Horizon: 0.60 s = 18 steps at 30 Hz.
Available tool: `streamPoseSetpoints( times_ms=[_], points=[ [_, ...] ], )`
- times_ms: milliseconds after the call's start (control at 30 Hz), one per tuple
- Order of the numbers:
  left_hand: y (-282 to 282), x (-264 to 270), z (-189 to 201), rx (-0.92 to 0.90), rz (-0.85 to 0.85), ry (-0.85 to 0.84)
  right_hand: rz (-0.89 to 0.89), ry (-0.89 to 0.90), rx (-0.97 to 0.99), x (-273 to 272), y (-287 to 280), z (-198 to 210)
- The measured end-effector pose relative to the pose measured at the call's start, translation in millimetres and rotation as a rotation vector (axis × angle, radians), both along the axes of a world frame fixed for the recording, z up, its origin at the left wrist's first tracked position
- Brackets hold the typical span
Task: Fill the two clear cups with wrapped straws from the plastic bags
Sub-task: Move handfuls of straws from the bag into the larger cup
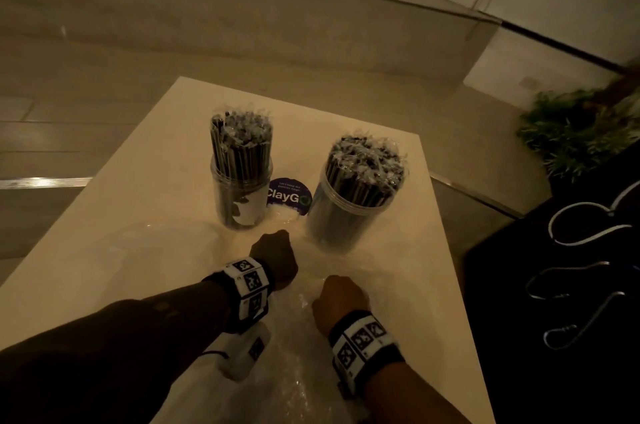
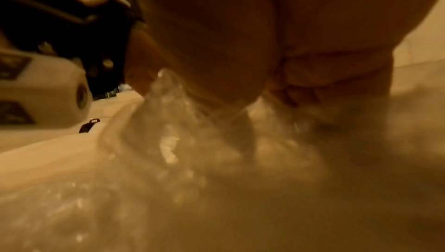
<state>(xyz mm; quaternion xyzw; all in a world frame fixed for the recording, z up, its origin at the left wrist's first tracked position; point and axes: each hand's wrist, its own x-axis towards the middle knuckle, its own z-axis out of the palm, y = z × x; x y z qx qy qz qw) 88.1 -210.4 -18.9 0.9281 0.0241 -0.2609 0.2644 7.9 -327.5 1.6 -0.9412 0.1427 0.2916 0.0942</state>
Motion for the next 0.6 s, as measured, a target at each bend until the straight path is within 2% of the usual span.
streamPoseSetpoints(
  times_ms=[100,267,333,500,600],
  points=[
    [7.7,3.5,3.4,0.011,0.077,-0.036,0.007,-0.082,-0.034,-2.3,-9.5,-0.6],
    [12.3,-1.3,3.7,-0.005,0.134,-0.050,0.041,-0.014,-0.156,-1.6,-20.9,-5.1],
    [8.6,-4.8,3.1,-0.047,0.142,-0.048,-0.003,0.010,-0.129,0.5,-20.1,-11.4],
    [2.6,-6.3,-0.8,-0.111,0.216,-0.020,-0.224,-0.063,-0.027,3.8,-11.7,-33.4],
    [2.4,-6.0,-0.6,-0.148,0.244,0.020,-0.207,-0.019,-0.051,7.0,-12.2,-42.1]
  ],
)
